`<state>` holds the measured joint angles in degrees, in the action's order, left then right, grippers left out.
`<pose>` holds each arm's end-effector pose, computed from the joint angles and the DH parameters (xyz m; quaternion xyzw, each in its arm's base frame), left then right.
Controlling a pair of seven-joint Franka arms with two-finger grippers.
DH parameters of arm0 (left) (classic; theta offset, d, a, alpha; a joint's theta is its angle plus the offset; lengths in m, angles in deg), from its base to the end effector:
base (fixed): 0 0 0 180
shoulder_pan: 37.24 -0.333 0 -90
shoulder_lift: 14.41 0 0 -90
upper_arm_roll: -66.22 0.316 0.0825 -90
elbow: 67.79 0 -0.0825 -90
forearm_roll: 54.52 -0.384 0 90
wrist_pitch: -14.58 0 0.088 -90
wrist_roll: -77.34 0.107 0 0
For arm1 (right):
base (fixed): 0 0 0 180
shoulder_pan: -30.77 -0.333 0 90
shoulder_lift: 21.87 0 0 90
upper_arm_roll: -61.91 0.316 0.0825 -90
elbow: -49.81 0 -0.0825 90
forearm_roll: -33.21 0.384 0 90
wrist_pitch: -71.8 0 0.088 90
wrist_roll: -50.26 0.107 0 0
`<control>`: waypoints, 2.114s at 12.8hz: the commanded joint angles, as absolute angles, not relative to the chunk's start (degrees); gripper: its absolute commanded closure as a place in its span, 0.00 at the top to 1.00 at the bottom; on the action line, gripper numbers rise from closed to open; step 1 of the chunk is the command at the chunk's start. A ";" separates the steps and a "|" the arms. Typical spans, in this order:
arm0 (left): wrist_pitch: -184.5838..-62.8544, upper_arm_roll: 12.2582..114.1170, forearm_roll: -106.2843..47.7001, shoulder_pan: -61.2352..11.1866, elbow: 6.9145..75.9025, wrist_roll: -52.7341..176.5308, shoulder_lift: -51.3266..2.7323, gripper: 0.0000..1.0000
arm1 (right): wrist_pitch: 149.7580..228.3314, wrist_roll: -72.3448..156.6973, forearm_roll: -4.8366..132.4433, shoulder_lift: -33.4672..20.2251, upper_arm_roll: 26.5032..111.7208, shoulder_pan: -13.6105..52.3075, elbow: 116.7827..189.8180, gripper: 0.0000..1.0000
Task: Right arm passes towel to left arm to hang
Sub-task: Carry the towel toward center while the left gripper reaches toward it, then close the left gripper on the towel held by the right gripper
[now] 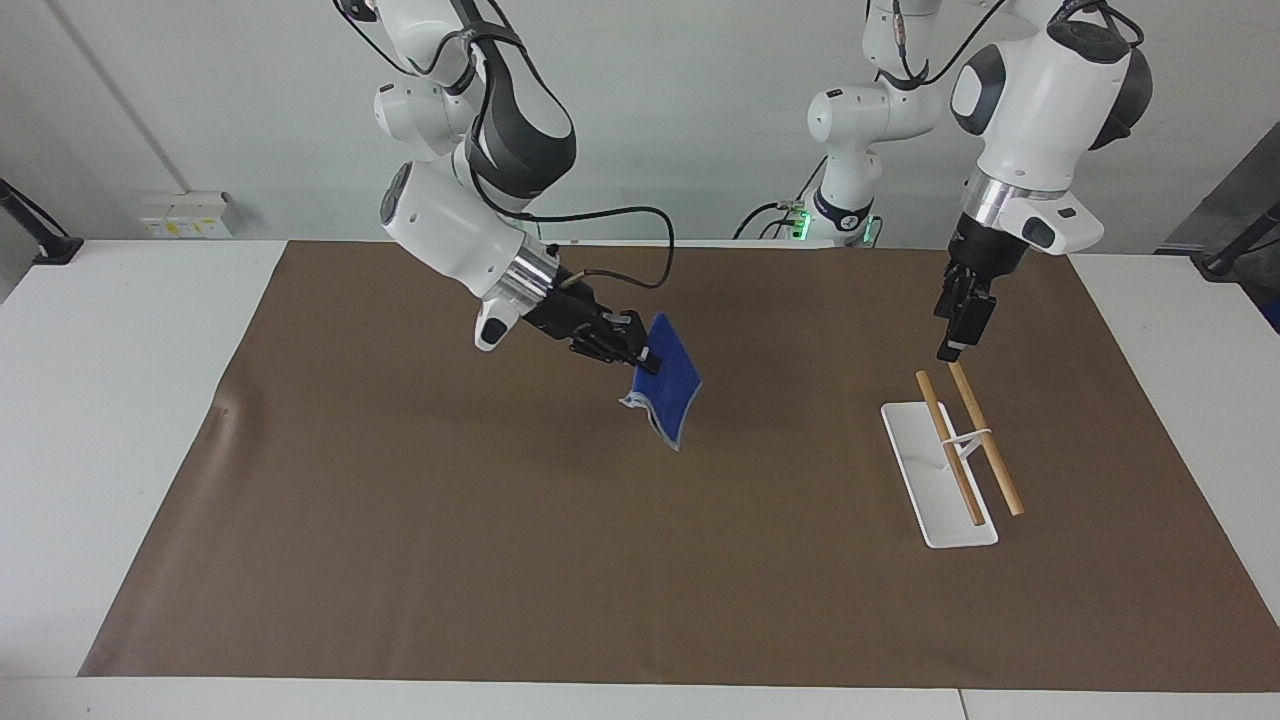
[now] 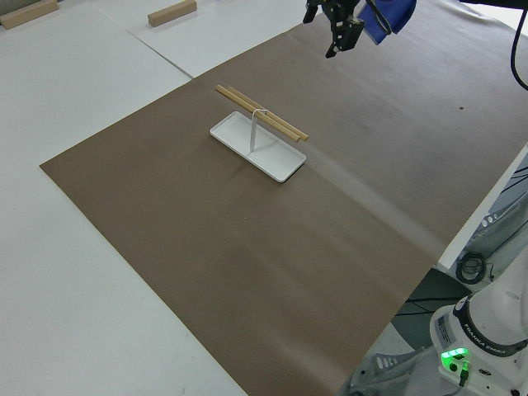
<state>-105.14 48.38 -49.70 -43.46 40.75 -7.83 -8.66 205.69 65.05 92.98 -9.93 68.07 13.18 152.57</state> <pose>0.5461 -0.1232 0.5716 0.7839 0.6032 0.0784 0.1242 0.5921 0.2706 0.4758 -0.8694 0.2158 0.0046 0.4445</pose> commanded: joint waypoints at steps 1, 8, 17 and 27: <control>-109.34 45.22 -46.18 -43.04 44.18 -20.52 -6.68 1.00 | 211.35 66.00 101.99 -10.19 68.24 9.52 154.66 0.00; -118.83 36.25 -44.41 -42.87 50.24 -38.49 -6.68 1.00 | 217.61 66.43 122.67 -9.75 68.33 6.16 154.31 0.00; -129.83 35.01 -44.59 -42.60 50.86 -32.89 -10.63 0.48 | 217.70 66.35 124.44 -9.75 68.33 6.25 154.05 0.00; -132.46 35.63 -44.50 -43.48 47.70 -19.00 -13.35 0.00 | 217.87 65.65 123.57 -9.75 68.24 6.69 154.40 0.00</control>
